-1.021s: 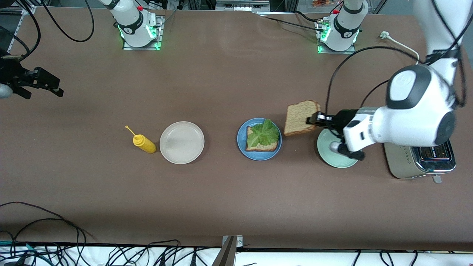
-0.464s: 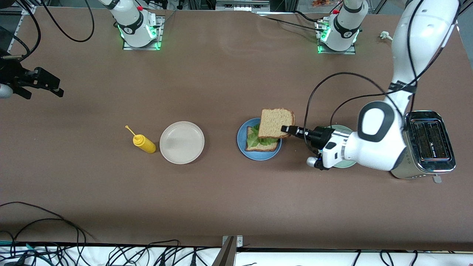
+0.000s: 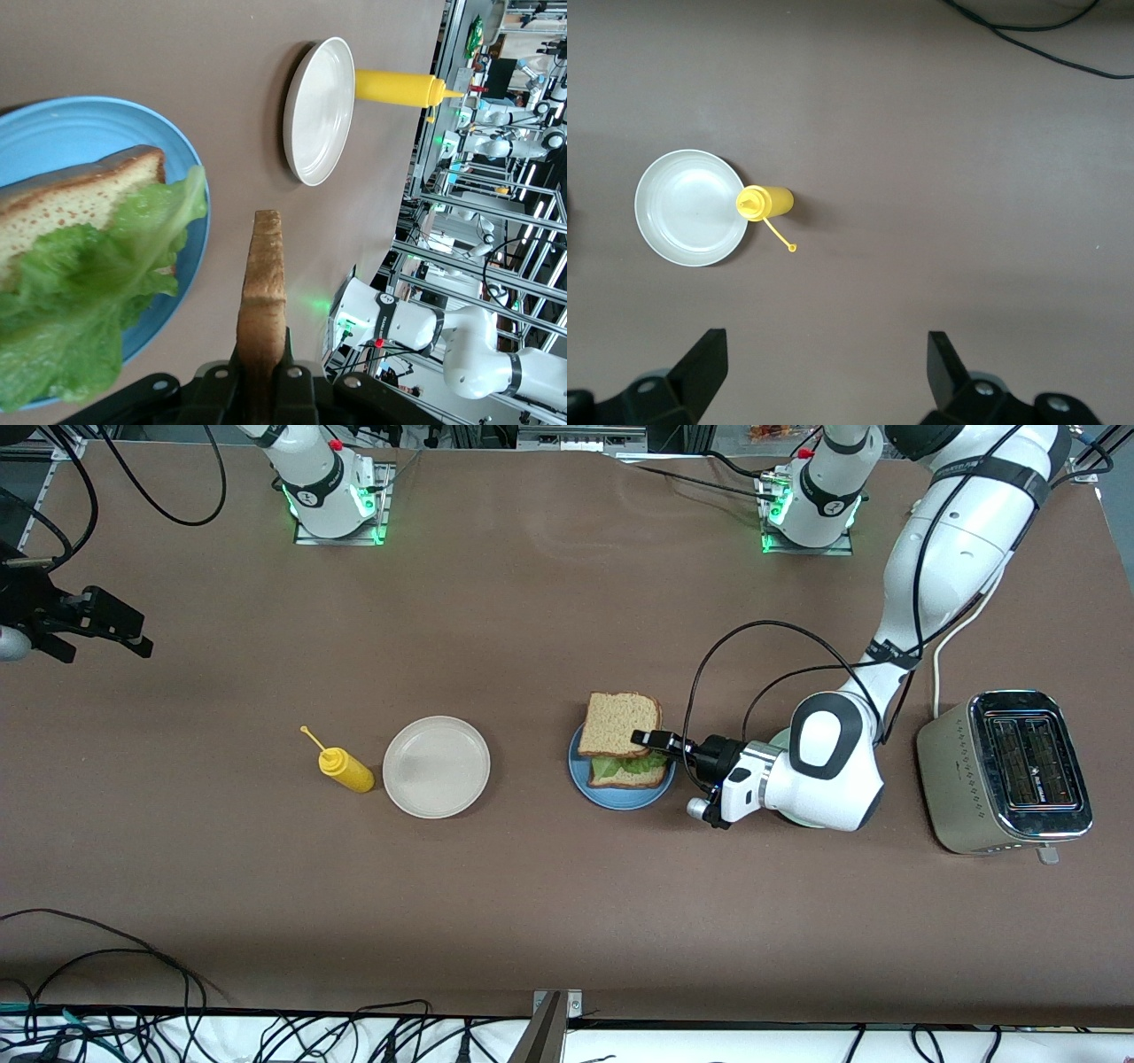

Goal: Make sandwich in blue plate with both arms
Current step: 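Lay the bread slice on the lettuce and open the left gripper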

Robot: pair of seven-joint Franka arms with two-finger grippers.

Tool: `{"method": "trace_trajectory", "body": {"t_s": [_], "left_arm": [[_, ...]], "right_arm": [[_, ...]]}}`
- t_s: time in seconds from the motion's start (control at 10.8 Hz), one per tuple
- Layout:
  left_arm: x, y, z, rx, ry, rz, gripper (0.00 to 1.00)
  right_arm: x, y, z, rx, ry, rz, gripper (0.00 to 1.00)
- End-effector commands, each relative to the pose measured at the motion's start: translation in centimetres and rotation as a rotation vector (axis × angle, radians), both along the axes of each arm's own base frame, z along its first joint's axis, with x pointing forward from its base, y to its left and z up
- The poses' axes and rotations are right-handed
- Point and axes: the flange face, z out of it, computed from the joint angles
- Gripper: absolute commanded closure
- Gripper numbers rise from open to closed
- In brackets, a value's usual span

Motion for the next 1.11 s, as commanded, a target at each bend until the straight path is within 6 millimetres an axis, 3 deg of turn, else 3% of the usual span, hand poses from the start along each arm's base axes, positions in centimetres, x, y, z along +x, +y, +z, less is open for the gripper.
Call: {"method": "trace_trajectory", "body": {"t_s": [0.0,0.46,0.56,0.65,0.74,1.02], "left_arm": [[0.0,0.7,-2.5,-0.067,-0.031,-0.002,1.0],[0.2,1.6,-6.0,-0.059,-0.059,0.012,1.0],[0.3,1.7,-6.0,-0.057,-0.06,0.013,0.81],[0.5,2.1,-5.9,-0.051,-0.065,0.017,0.21],[0.9,2.7,-5.6,-0.047,-0.081,0.02,0.0],[2.5,4.9,-3.7,-0.004,-0.136,0.014,0.0]], "right_arm": [[-0.1,0.2,0.5,0.018,0.001,-0.008,0.0],[-0.1,0.2,0.4,0.017,0.003,-0.008,0.0],[-0.1,0.2,0.3,0.018,0.005,-0.008,0.0],[-0.1,0.2,0.3,0.017,0.005,-0.008,0.0],[-0.1,0.2,0.3,0.018,0.005,-0.008,0.0],[0.0,0.2,0.2,0.018,0.006,-0.01,0.0]]}}
